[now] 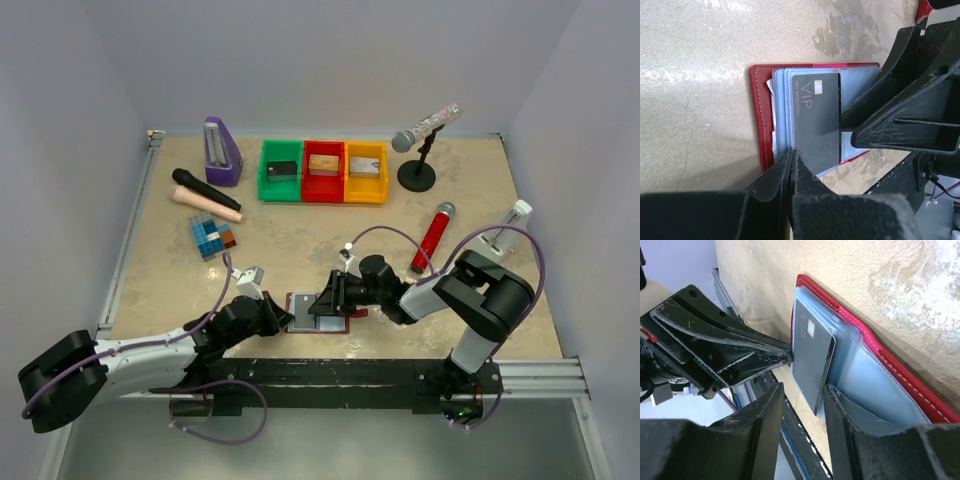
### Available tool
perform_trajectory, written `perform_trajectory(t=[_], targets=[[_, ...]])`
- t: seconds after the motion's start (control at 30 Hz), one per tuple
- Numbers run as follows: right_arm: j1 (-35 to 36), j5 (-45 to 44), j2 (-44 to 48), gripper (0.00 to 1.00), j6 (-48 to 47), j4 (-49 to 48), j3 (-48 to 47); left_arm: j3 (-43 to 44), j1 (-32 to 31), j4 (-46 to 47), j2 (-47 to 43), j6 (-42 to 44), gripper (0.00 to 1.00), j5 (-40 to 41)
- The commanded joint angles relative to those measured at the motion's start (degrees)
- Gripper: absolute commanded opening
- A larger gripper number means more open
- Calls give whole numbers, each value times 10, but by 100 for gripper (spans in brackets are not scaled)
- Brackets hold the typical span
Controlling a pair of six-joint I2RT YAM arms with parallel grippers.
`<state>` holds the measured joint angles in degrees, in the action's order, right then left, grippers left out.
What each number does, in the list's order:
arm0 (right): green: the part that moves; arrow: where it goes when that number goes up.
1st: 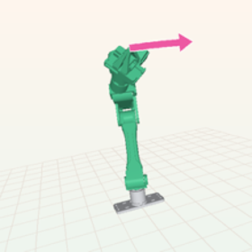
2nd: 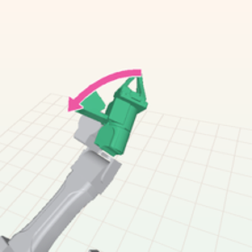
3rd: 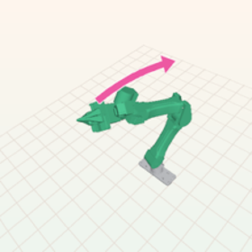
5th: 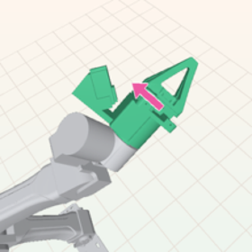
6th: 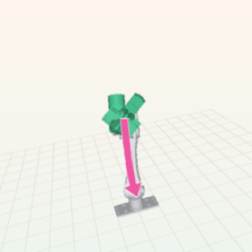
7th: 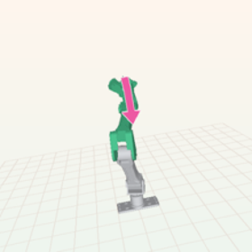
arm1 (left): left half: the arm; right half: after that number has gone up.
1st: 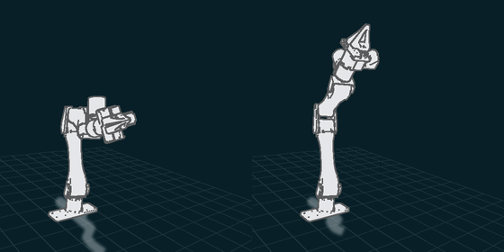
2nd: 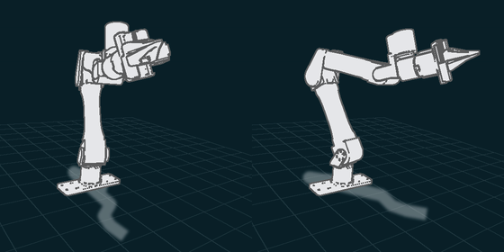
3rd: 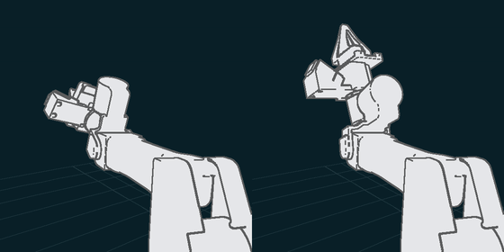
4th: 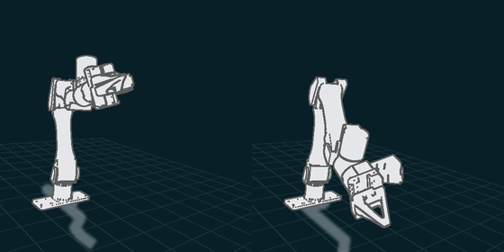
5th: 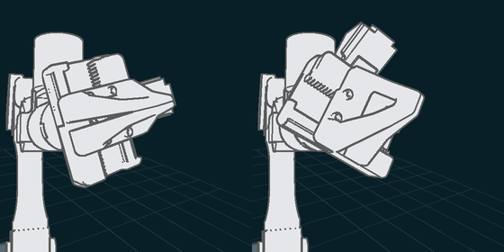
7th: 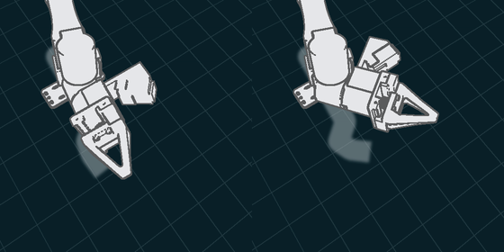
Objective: Take the credit cards out of the card holder
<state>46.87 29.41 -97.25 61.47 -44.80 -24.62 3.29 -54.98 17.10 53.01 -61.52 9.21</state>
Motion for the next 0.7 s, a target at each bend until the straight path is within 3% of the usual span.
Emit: perform_trajectory(t=[0.0, 0.4, 0.67], targets=[[19, 51, -3, 41, 16, -107, -13, -24, -5, 19, 21, 0, 0, -42], [18, 85, -14, 41, 31, -180, -12, -31, -5, 20, 6, -2, 0, -38], [18, 107, -6, 41, 22, -178, -20, -33, -5, 20, -4, -3, 0, -35]])
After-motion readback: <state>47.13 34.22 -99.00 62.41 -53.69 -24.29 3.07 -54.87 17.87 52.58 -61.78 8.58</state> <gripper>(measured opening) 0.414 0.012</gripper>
